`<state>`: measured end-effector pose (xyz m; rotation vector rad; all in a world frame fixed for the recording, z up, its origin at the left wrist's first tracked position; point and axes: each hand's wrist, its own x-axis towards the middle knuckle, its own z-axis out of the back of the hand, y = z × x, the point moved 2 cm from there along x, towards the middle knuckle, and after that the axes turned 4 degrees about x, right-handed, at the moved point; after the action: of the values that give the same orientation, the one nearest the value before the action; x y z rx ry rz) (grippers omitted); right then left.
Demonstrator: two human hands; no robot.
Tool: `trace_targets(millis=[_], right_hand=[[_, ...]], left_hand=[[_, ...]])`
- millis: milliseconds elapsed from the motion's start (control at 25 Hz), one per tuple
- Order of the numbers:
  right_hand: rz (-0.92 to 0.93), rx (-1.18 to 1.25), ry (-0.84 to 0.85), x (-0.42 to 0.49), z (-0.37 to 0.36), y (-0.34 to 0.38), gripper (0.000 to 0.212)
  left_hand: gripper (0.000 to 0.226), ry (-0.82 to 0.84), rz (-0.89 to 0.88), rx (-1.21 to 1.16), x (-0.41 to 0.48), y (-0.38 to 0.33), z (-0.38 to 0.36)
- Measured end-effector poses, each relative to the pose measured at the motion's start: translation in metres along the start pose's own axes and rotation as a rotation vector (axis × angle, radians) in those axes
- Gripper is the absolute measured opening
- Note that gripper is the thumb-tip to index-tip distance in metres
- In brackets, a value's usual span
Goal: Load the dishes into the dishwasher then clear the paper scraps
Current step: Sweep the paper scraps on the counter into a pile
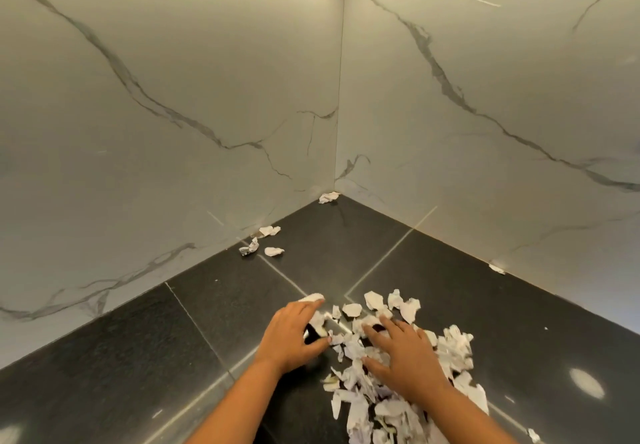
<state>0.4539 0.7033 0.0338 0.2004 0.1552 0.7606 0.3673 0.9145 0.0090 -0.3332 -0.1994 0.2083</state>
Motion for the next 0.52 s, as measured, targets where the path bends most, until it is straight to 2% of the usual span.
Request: trace_targets(millis=[80,160,240,360,520], right_hand=[[0.005,-0.010,-0.019,0.004,-0.003,-0.003,0.058],[0.031,-0.010,-0.069,0.008,-0.005,-0.006,0.055],[0.048,-0.024,-0.137,0.008,-0.009,-0.008,0.049],[0.061,0.021,-0.232,0.004,-0.019,-0.012,0.041],[0.109,0.046,-0.336,0.011,-0.026,-0.017,0.036]], left_hand=[[0.078,-0.019,0.049,-0.239,0.003,0.006,0.004],[0.084,-0.087,0.161,-0.321,0.016,0.022,0.011],[0.093,-0.137,0.247,-0.230,0.038,0.043,0.020],[0.105,-0.113,0.332,-0.164,0.075,0.069,0.036],[0.102,-0.035,0.491,-0.089,0.110,0.099,0.044]])
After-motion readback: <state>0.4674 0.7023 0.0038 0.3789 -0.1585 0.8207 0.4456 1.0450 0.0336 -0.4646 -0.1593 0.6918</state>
